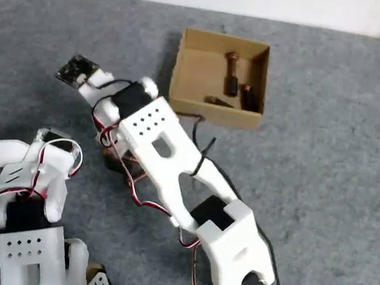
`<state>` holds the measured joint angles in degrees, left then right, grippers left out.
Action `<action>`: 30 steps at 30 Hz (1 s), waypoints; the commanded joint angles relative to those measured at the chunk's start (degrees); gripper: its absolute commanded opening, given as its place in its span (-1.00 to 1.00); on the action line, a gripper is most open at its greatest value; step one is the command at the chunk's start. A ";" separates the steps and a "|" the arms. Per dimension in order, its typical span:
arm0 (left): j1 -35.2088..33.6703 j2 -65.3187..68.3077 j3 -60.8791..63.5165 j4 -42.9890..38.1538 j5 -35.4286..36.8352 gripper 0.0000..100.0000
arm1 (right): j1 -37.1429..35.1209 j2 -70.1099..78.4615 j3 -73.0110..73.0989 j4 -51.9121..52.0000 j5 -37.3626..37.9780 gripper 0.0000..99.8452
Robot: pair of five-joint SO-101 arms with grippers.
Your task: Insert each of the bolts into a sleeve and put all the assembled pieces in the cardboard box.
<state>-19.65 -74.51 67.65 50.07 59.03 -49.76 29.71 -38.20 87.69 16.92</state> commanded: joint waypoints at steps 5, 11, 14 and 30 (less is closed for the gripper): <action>-0.92 -1.01 -0.22 -1.41 0.35 -0.99 | -0.48 -1.27 10.51 -13.76 -2.20 -0.47; -0.92 -1.01 1.45 -3.60 0.26 -0.99 | -0.13 -1.19 16.31 -18.77 -2.29 -0.47; -0.92 -1.01 4.18 -8.35 0.26 -0.99 | -0.04 -1.19 18.07 -20.00 -2.37 -0.47; -1.10 -1.45 5.76 -10.55 0.26 -0.99 | 0.04 -1.19 32.04 -31.16 -2.37 -0.47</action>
<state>-19.65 -75.03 73.63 40.66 59.03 -49.41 29.27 -9.54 60.97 15.25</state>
